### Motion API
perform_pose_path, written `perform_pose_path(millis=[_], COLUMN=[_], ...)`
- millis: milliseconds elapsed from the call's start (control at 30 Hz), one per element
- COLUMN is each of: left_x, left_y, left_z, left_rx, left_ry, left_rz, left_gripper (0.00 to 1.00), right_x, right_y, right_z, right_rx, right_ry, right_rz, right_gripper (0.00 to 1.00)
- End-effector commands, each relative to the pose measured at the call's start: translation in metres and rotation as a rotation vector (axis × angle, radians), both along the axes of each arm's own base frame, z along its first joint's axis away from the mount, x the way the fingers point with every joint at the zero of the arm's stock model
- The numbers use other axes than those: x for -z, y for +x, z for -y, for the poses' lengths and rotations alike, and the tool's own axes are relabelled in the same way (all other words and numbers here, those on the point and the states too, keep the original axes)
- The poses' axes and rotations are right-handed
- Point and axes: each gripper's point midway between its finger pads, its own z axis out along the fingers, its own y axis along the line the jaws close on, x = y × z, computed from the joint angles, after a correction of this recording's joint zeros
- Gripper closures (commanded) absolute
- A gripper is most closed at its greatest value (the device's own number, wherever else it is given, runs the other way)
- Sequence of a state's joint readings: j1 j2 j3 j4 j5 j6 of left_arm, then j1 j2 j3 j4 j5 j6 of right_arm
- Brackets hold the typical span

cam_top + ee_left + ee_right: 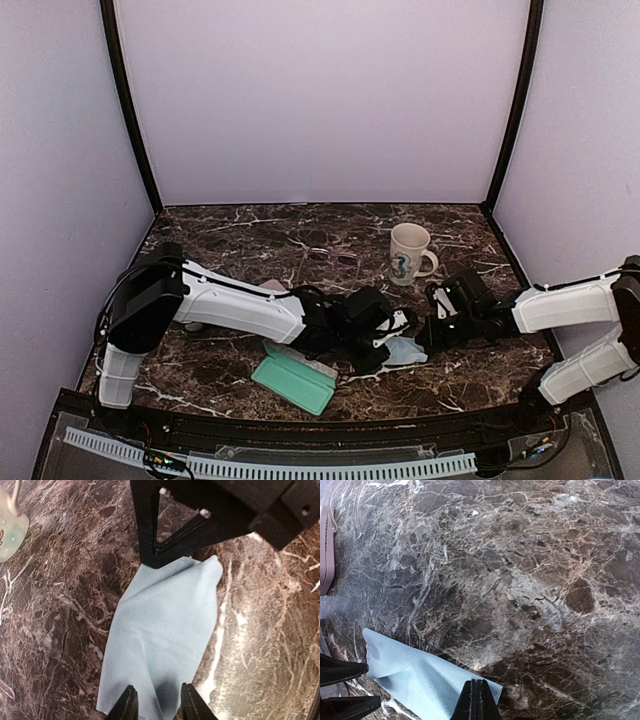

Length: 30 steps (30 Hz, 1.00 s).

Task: Organize the sunglasses
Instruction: Smooth out the folded cleaning cloth at the center of the board.

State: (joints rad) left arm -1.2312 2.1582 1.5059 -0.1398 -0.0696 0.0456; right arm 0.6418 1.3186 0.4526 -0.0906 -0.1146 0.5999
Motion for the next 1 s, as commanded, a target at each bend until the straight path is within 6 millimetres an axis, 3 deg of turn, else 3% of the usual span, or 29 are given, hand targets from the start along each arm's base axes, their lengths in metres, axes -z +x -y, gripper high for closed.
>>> perform_pose_path(millis=[0,200,467,967], left_x=[-0.005,0.004,0.017,0.021], left_y=[0.011,0.019,0.013,0.006], left_z=[-0.001,-0.007,-0.021,-0.04], left_rx=[-0.004,-0.02,-0.026,-0.055], left_ry=[0.03,0.078,0.152,0.227], left_rz=[0.069,0.11,0.114,0.099], left_gripper=[0.68,0.68,0.68,0.68], right_x=[0.003,0.004,0.005,0.006], right_y=[-0.005,-0.005,-0.005,-0.001], right_z=[0.006,0.006,0.009,0.019], right_rx=[-0.006,-0.007,0.002,0.021], right_ry=[-0.042,-0.04,-0.06,-0.121], right_rz=[-0.014,-0.015,-0.015,-0.003], right_gripper=[1.0,1.0,1.0,1.0])
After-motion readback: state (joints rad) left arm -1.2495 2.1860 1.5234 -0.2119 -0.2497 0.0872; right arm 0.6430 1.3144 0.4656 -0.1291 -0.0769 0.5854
